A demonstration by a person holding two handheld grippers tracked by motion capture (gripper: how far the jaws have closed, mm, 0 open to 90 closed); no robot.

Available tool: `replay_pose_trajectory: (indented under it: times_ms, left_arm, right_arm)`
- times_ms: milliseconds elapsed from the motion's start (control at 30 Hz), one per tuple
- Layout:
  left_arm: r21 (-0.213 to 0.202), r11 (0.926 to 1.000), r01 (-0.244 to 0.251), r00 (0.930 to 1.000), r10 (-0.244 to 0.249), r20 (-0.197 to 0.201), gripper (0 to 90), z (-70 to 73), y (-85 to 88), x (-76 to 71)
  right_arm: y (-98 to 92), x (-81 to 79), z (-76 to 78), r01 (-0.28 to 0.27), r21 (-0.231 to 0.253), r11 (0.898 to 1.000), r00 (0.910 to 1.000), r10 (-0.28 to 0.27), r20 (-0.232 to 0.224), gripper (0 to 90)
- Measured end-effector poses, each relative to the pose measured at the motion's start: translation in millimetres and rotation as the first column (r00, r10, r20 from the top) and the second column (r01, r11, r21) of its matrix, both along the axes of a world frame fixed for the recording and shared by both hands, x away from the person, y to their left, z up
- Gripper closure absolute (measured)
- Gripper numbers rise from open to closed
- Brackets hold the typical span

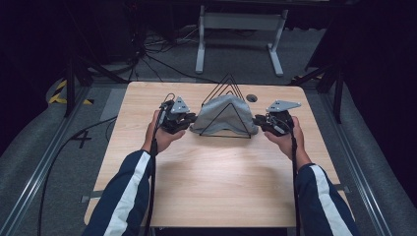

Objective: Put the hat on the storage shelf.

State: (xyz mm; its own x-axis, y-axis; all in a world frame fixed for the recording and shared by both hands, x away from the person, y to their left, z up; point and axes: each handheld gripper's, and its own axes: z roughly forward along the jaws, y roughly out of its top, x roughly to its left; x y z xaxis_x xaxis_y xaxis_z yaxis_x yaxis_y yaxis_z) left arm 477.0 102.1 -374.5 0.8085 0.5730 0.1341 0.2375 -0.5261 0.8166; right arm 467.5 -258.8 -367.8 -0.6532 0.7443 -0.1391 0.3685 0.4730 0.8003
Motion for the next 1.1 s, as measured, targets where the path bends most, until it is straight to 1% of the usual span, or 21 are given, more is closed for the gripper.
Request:
replay_pose_trajectory:
  times_ms: [67,133,233,300,333,400,467,500,533,567,600,667,733,767,800,833,900,933,967,1000,1100]
  left_arm:
    - [-0.001,1.0000,0.009,1.0000,-0.009,-0.002,81.7,1.6,2.6,-5.4]
    - [0.029,0.9994,0.019,0.9998,-0.019,0.010,81.3,4.6,6.7,-11.0]
    - [0.036,0.9989,0.031,0.9994,-0.032,0.013,80.8,5.9,9.8,-15.1]
    - [0.054,0.9977,0.040,0.9992,-0.041,0.006,80.6,5.2,13.2,-20.4]
    - [0.067,0.9966,0.047,0.9988,-0.048,0.005,79.5,3.7,16.6,-23.7]
    - [0.076,0.9960,0.046,0.9989,-0.046,-0.002,79.4,2.6,19.4,-26.6]
    - [0.084,0.9949,0.055,0.9984,-0.055,-0.012,81.2,1.3,25.0,-30.3]
    - [0.098,0.9935,0.058,0.9983,-0.056,-0.017,81.5,-1.1,30.3,-35.0]
    - [0.098,0.9935,0.058,0.9983,-0.056,-0.017,80.9,-1.1,30.3,-35.0]
    - [0.104,0.9927,0.060,0.9981,-0.058,-0.018,80.9,-2.1,33.2,-37.1]
    - [0.114,0.9922,0.052,0.9986,-0.050,-0.015,79.8,-3.8,39.2,-41.6]
    - [0.123,0.9911,0.051,0.9987,-0.050,-0.015,79.5,-3.9,42.6,-43.6]
    - [0.111,0.9930,0.039,0.9991,-0.037,-0.019,78.5,-5.1,48.9,-48.3]
    - [0.117,0.9926,0.031,0.9994,-0.029,-0.018,76.2,-7.0,53.7,-51.9]
    - [0.117,0.9926,0.031,0.9994,-0.029,-0.018,74.1,-7.0,53.7,-51.9]
    - [0.113,0.9933,0.024,0.9994,-0.021,-0.027,74.1,-9.3,55.9,-54.9]
    - [0.146,0.9890,0.021,0.9995,-0.018,-0.026,68.8,-12.3,59.2,-58.8]
    - [0.148,0.9888,0.018,0.9995,-0.014,-0.028,68.0,-14.4,60.7,-61.2]
    - [0.147,0.9889,0.025,0.9990,-0.020,-0.040,67.1,-16.2,62.4,-63.6]
    - [0.154,0.9878,0.025,0.9990,-0.019,-0.040,66.0,-18.0,64.1,-65.9]
    - [0.174,0.9845,0.026,0.9985,-0.017,-0.051,62.1,-24.8,69.4,-72.6]
  right_arm:
    - [-1.0,-5.0,2.7,-0.005,-0.011,1.000,1.0000,0.005,0.007,77.4]
    - [-3.4,-11.7,5.5,-0.012,-0.017,1.000,0.9999,0.012,0.001,76.4]
    - [-5.2,-15.7,6.7,-0.018,-0.026,0.999,0.9998,0.018,0.002,75.9]
    - [-6.7,-19.8,7.5,-0.026,-0.035,0.999,0.9997,0.026,-0.001,75.3]
    - [-8.5,-24.1,7.9,-0.032,-0.051,0.998,0.9995,0.032,0.000,74.9]
    - [-9.2,-25.6,7.8,-0.035,-0.054,0.998,0.9994,0.035,-0.001,74.6]
    - [-12.1,-31.0,7.5,-0.040,-0.070,0.997,0.9992,0.040,-0.003,73.7]
    - [-14.2,-35.2,7.6,-0.046,-0.086,0.995,0.9990,0.046,-0.003,72.7]
    - [-16.1,-37.8,8.0,-0.047,-0.089,0.995,0.9989,0.047,-0.003,72.1]
    - [-16.1,-37.8,8.0,-0.047,-0.089,0.995,0.9989,0.047,-0.003,72.1]
    - [-20.0,-42.0,8.3,-0.051,-0.082,0.995,0.9986,0.050,-0.014,70.6]
    - [-21.6,-44.5,8.1,-0.049,-0.084,0.995,0.9988,0.049,-0.007,70.4]
    - [-25.2,-49.0,8.1,-0.051,-0.094,0.994,0.9987,0.051,-0.008,69.4]
    - [-28.9,-53.3,7.2,-0.050,-0.102,0.994,0.9987,0.050,-0.010,67.9]
    - [-28.9,-53.3,7.2,-0.050,-0.102,0.994,0.9987,0.050,-0.010,67.9]
    - [-30.3,-54.9,6.7,-0.050,-0.103,0.993,0.9987,0.049,-0.012,66.9]
    - [-34.9,-59.3,4.5,-0.045,-0.106,0.993,0.9989,0.043,-0.018,64.1]
    - [-37.0,-61.2,3.1,-0.043,-0.107,0.993,0.9990,0.041,-0.019,63.5]
    - [-38.8,-63.7,1.2,-0.042,-0.108,0.993,0.9989,0.040,-0.024,62.5]
    - [-40.7,-65.8,-0.8,-0.047,-0.112,0.993,0.9988,0.044,-0.022,61.8]
    - [-47.3,-74.5,-7.3,-0.054,-0.121,0.991,0.9981,0.050,-0.036,58.8]
